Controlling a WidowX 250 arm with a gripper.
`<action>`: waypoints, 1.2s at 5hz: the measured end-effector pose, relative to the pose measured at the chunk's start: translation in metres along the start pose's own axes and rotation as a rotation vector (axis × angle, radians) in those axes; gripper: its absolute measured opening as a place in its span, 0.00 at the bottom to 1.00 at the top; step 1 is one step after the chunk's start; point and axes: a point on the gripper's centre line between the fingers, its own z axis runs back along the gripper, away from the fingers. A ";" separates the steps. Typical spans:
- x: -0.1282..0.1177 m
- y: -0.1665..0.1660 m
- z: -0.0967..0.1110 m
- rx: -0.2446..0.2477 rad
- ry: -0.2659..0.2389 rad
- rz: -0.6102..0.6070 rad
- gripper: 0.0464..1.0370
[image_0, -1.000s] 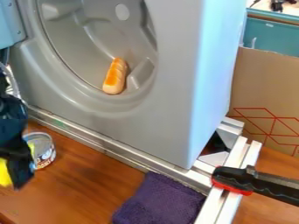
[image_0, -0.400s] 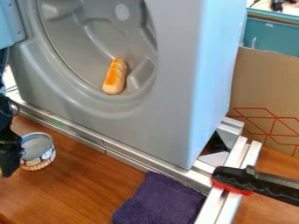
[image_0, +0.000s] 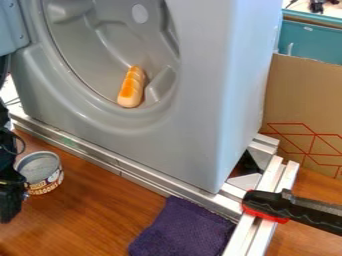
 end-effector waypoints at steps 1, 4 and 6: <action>0.019 0.006 -0.005 -0.005 0.006 0.000 0.76; 0.014 0.001 -0.028 0.030 0.115 0.000 0.76; 0.015 0.004 -0.034 0.034 0.136 -0.002 0.83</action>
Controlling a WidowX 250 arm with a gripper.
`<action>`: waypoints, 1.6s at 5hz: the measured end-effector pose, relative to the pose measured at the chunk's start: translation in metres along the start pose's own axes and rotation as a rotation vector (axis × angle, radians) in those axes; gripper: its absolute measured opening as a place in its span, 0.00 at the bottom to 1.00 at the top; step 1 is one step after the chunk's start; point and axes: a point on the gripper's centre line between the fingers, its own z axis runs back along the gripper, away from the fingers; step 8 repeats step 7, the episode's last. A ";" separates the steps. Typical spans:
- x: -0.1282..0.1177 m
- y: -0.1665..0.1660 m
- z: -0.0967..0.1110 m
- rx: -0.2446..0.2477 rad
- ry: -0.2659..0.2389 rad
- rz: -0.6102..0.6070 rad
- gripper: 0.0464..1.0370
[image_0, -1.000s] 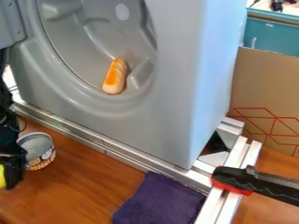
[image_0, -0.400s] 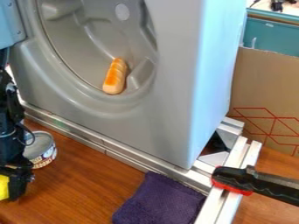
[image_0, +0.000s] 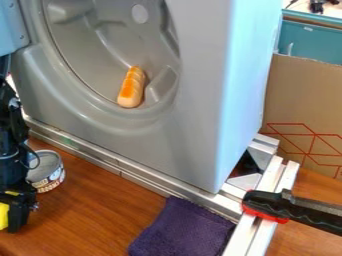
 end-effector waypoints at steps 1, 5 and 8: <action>-0.001 0.000 0.001 -0.001 0.008 0.002 0.97; -0.022 -0.034 0.088 0.033 -0.191 -0.053 0.96; -0.032 -0.079 0.150 -0.031 -0.338 -0.188 0.96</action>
